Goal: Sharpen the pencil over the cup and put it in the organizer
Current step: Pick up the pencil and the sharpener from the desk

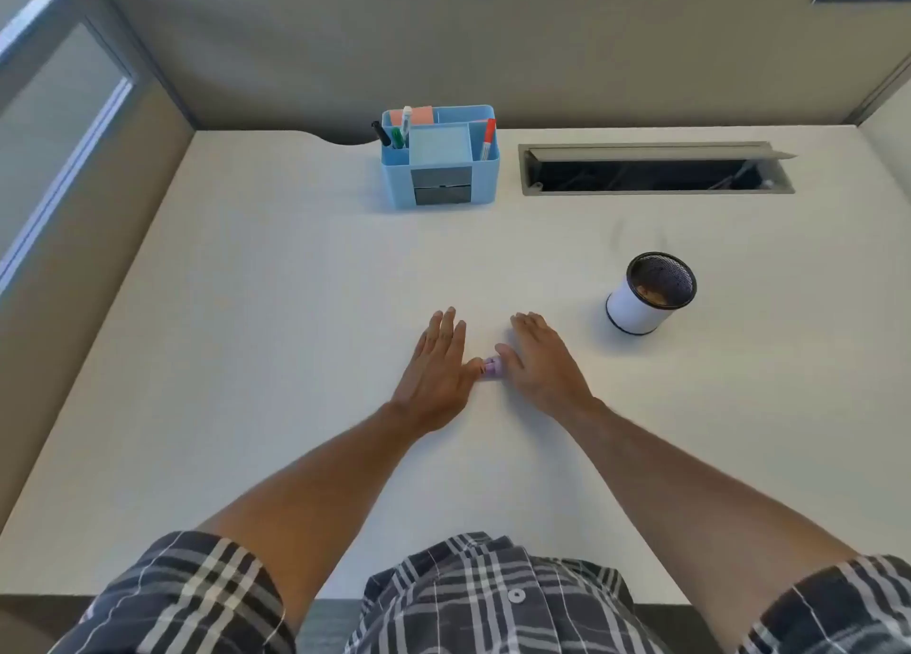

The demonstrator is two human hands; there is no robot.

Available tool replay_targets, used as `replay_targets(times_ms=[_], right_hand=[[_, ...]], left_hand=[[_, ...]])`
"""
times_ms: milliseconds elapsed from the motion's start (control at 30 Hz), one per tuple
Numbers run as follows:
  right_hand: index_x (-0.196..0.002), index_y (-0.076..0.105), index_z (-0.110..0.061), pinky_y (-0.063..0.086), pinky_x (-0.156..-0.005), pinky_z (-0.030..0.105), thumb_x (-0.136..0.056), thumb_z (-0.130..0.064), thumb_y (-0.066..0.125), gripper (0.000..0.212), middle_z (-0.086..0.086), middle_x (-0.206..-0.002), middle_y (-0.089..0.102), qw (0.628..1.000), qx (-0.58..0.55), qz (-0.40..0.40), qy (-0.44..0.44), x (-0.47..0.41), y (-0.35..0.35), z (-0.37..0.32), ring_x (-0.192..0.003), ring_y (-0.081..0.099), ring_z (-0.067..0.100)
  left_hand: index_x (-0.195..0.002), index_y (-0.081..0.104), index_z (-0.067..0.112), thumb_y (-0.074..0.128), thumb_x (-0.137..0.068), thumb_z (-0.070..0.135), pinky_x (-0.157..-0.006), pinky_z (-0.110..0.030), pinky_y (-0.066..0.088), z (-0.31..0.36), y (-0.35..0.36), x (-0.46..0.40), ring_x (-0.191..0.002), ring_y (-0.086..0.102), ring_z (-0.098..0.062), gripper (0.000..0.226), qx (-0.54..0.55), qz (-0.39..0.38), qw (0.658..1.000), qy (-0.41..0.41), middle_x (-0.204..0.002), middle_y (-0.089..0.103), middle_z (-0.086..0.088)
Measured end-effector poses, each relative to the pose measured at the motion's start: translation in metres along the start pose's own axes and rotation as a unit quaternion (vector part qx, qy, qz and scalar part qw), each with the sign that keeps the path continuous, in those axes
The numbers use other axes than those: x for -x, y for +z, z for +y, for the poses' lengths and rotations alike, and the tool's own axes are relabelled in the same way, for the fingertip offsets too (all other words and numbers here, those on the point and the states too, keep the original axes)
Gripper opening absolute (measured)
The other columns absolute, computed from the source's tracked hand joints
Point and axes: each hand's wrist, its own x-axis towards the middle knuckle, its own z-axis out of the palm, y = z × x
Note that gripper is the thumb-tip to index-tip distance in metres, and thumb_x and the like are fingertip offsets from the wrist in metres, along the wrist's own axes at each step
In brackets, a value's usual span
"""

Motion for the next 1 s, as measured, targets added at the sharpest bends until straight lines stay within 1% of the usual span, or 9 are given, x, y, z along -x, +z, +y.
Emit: replay_targets(times_ms=[133,267,367,467,633,733,833,900,1000], right_hand=[[-0.129,0.056,0.002,0.037,-0.108,0.039,-0.103,-0.022,0.053,0.036,0.018,-0.136,0.058,1.000,-0.014,0.017,0.014,0.008,0.004,0.000,-0.132,0.048,0.034],[-0.110,0.060,0.000,0.042,-0.097,0.038,-0.102,-0.020,0.052,0.023,0.013,-0.117,0.063,0.998,-0.043,0.048,-0.001,0.006,0.007,0.001,-0.117,0.053,0.030],[-0.100,0.060,-0.004,0.044,-0.087,0.033,-0.102,-0.021,0.050,0.020,0.008,-0.106,0.063,0.995,-0.078,0.059,0.004,0.009,0.012,0.003,-0.106,0.054,0.024],[-0.107,0.065,-0.004,0.037,-0.084,0.020,-0.101,-0.020,0.051,0.022,0.006,-0.110,0.068,0.992,-0.103,0.068,0.007,0.013,0.014,0.004,-0.107,0.057,0.020],[-0.078,0.065,-0.017,0.047,-0.070,0.031,-0.098,-0.030,0.054,0.026,-0.002,-0.075,0.071,0.977,-0.202,0.026,0.065,0.009,0.008,-0.007,-0.075,0.060,0.013],[-0.093,0.077,-0.023,0.051,-0.080,0.023,-0.097,-0.031,0.062,0.018,-0.009,-0.086,0.079,0.953,-0.277,-0.014,0.124,0.009,0.002,-0.010,-0.085,0.069,0.008],[-0.096,0.079,-0.017,0.054,-0.086,0.034,-0.096,-0.025,0.067,0.014,0.007,-0.092,0.079,0.913,-0.376,-0.046,0.151,0.008,-0.004,-0.010,-0.080,0.067,0.015],[-0.097,0.077,-0.009,0.057,-0.089,0.038,-0.094,-0.019,0.071,0.012,0.018,-0.098,0.077,0.883,-0.437,-0.053,0.160,0.008,-0.009,-0.010,-0.078,0.066,0.016],[-0.097,0.077,-0.007,0.059,-0.086,0.030,-0.092,-0.014,0.074,0.009,0.012,-0.097,0.078,0.866,-0.469,-0.055,0.163,0.008,-0.015,-0.009,-0.084,0.071,0.016]], left_hand=[[-0.145,0.038,-0.003,0.040,-0.104,0.034,-0.122,-0.045,0.012,0.006,0.004,0.003,-0.151,0.007,-0.035,0.056,0.001,0.004,1.000,0.019,-0.162,0.015,-0.022],[-0.120,0.058,0.002,0.049,-0.101,0.026,-0.119,-0.043,0.019,0.006,0.009,0.002,-0.149,0.015,-0.039,0.032,0.009,0.021,0.998,0.054,-0.157,0.027,-0.026],[-0.109,0.062,0.004,0.049,-0.101,0.021,-0.117,-0.043,0.023,0.006,0.013,0.004,-0.148,0.018,-0.039,0.023,0.020,0.021,0.998,0.064,-0.154,0.033,-0.026],[-0.104,0.062,0.005,0.050,-0.100,0.018,-0.117,-0.041,0.023,0.007,0.016,0.004,-0.148,0.019,-0.038,0.018,0.037,0.025,0.997,0.065,-0.151,0.039,-0.024],[-0.111,0.060,0.006,0.048,-0.098,0.010,-0.119,-0.039,0.020,0.015,0.014,0.002,-0.148,0.021,-0.035,0.018,0.064,0.033,0.996,0.046,-0.148,0.046,-0.017],[-0.115,0.060,0.005,0.049,-0.097,0.007,-0.117,-0.035,0.021,0.020,0.010,0.002,-0.145,0.028,-0.034,0.022,0.067,0.054,0.995,0.047,-0.141,0.054,-0.014],[-0.111,0.061,0.005,0.057,-0.094,0.006,-0.110,-0.036,0.032,0.023,0.005,0.003,-0.130,0.046,-0.034,0.018,0.079,0.083,0.992,0.061,-0.114,0.065,-0.009],[-0.105,0.063,0.006,0.063,-0.090,0.007,-0.093,-0.042,0.045,0.025,0.001,0.004,-0.103,0.059,-0.031,0.015,0.095,0.098,0.989,0.062,-0.099,0.068,-0.007],[-0.105,0.065,0.011,0.067,-0.089,0.013,-0.073,-0.038,0.051,0.027,-0.002,0.004,-0.080,0.063,-0.024,0.016,0.134,0.100,0.985,0.036,-0.090,0.073,-0.002]])
